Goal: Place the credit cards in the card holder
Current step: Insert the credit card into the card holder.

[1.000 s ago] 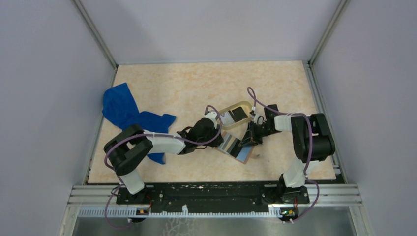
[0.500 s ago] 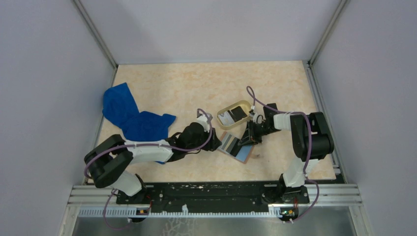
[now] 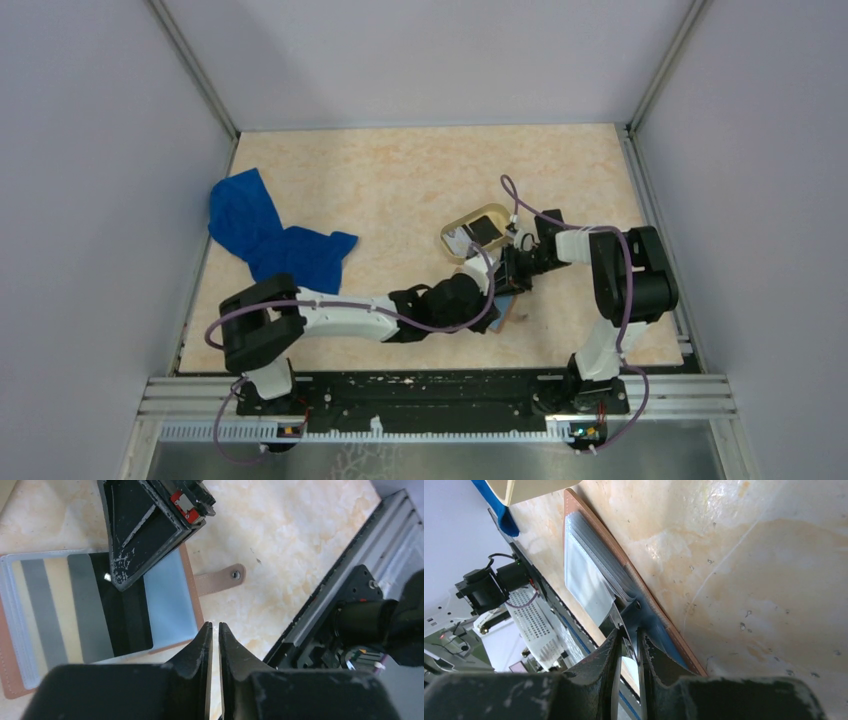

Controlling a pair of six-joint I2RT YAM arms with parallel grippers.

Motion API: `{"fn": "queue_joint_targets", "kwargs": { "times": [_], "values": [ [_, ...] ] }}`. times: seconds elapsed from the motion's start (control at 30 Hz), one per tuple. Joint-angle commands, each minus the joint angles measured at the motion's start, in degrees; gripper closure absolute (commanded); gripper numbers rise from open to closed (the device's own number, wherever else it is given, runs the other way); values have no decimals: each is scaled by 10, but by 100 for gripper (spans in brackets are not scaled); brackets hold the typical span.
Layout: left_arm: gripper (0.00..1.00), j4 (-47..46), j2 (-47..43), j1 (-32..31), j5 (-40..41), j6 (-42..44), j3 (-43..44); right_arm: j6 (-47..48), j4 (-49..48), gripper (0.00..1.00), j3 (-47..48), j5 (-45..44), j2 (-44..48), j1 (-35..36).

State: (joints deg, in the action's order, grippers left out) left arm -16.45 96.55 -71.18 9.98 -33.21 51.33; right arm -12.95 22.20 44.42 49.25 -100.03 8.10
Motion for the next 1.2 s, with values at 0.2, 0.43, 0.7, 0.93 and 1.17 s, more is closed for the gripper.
{"fn": "queue_joint_targets", "kwargs": {
  "times": [0.2, 0.43, 0.7, 0.93, 1.17],
  "values": [
    [88, 127, 105, -16, 83, 8, 116, 26, -8, 83, 21, -46, -16, 4],
    [88, 148, 131, -18, 92, 15, 146, 28, -7, 83, 21, -47, -17, 4],
    [85, 162, 151, -19, 116, 20, 162, 29, -6, 83, 22, -46, -17, 5],
    [75, 199, 173, -19, 167, 31, 183, 30, -6, 81, 22, -48, -19, 4],
    [61, 225, 178, -19, 220, 20, 188, 35, -1, 73, 26, -47, -22, 4]
  ]
}}
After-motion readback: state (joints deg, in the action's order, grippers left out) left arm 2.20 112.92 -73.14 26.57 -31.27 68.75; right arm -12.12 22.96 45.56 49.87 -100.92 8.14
